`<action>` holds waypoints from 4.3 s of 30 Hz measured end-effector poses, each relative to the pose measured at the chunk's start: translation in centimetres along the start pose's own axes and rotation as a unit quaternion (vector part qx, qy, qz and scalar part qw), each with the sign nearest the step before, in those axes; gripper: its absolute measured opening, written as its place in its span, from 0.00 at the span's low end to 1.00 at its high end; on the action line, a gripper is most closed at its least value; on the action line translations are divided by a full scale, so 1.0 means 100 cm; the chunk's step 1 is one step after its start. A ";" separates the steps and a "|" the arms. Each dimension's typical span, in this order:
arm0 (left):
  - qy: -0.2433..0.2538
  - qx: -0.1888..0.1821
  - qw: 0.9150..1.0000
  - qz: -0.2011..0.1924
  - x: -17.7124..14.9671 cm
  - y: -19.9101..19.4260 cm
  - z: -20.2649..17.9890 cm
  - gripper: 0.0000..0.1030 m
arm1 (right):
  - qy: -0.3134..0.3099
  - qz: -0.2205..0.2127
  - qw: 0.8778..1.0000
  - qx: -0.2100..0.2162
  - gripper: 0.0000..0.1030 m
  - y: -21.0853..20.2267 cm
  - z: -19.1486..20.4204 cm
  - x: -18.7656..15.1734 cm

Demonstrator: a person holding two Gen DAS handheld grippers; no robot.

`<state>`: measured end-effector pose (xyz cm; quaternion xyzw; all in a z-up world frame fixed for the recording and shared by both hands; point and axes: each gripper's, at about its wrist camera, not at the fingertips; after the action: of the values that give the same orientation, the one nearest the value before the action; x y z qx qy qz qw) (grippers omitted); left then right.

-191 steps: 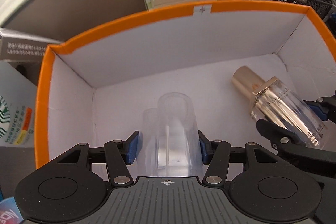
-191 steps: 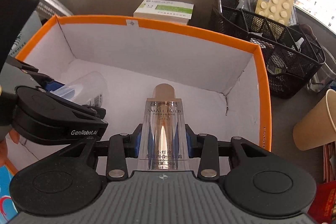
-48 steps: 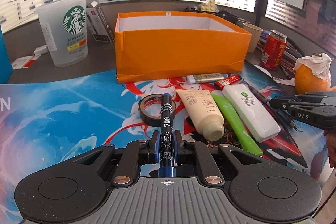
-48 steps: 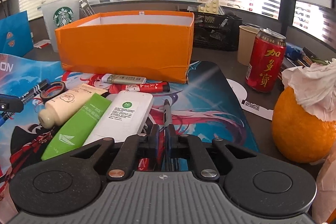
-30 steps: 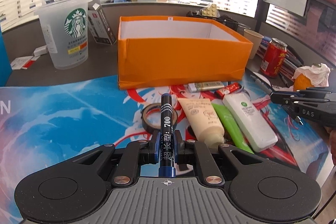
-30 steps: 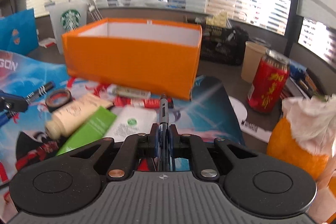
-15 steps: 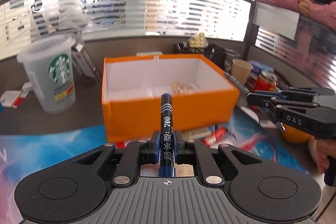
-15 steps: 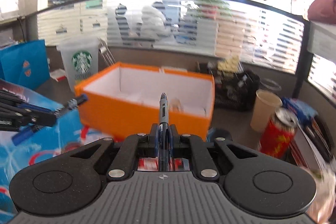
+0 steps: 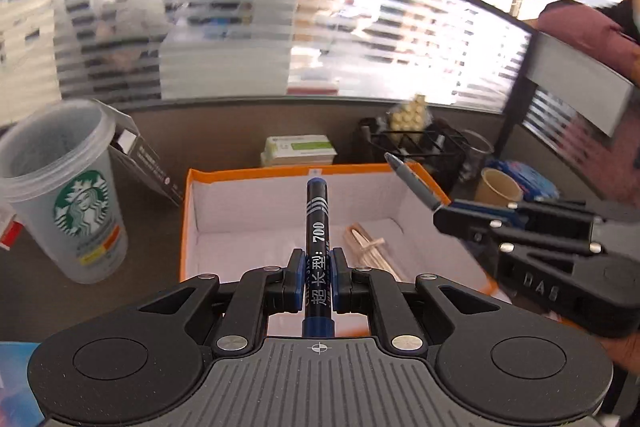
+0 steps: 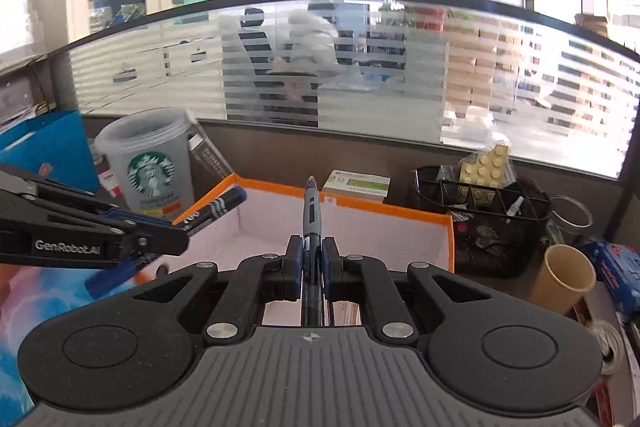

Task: Organize rigid objects
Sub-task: 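Carry the marker with the left gripper into the orange box while the right gripper carries the pen there, then open the left gripper releasing the marker while the right gripper releases the pen in the box, then withdraw both grippers from the box back over the cluttered desk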

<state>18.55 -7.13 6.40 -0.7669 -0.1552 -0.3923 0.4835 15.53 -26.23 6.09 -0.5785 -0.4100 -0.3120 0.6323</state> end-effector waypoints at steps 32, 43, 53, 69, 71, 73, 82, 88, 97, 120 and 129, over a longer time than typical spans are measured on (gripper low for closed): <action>-0.050 0.069 0.987 0.133 -0.011 0.151 -0.003 0.10 | 0.010 0.155 0.986 -0.055 0.09 0.121 -0.035 -0.031; -0.046 0.090 0.985 0.137 -0.011 0.159 -0.003 0.11 | -0.031 0.169 0.983 -0.069 0.10 0.129 -0.024 -0.032; -0.037 0.102 0.985 0.135 -0.013 0.164 -0.004 0.17 | -0.029 0.164 0.984 -0.064 0.18 0.127 -0.023 -0.034; -0.032 0.118 0.989 0.089 0.004 0.125 -0.013 0.73 | -0.012 0.126 0.990 -0.069 0.21 0.089 -0.026 -0.018; -0.030 0.118 0.989 0.083 0.005 0.116 -0.016 0.75 | -0.011 0.119 0.990 -0.071 0.22 0.081 -0.025 -0.015; -0.028 0.117 0.990 0.077 0.006 0.109 -0.019 0.77 | -0.011 0.114 0.991 -0.072 0.22 0.074 -0.024 -0.013; -0.029 0.099 0.993 0.054 0.003 0.074 -0.024 0.82 | -0.016 0.091 0.993 -0.077 0.22 0.038 -0.014 -0.007; -0.019 0.104 0.994 0.037 0.000 0.052 -0.028 0.83 | -0.014 0.075 0.994 -0.072 0.24 0.020 -0.008 -0.006; 0.017 0.103 0.995 -0.011 -0.026 0.011 -0.032 0.95 | -0.015 0.037 0.997 -0.066 0.32 -0.016 0.006 -0.022; 0.104 0.166 0.980 -0.026 -0.193 -0.055 -0.020 1.00 | -0.048 0.060 0.990 -0.118 0.88 -0.049 0.034 -0.169; 0.094 0.132 0.987 0.009 -0.213 -0.044 -0.023 1.00 | -0.042 0.051 0.991 -0.119 0.91 -0.053 0.036 -0.174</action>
<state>1.12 -3.95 -6.38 -0.6572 -0.1525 -0.4346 0.5966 2.14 -24.84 -6.72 -0.6826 -0.3660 -0.3012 0.5563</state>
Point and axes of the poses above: each gripper's, at about its wrist camera, not at the fingertips, and y roughly the way its jaws point, z to its left, x to its top, and after that the axes turned 6 degrees about -x, right-handed
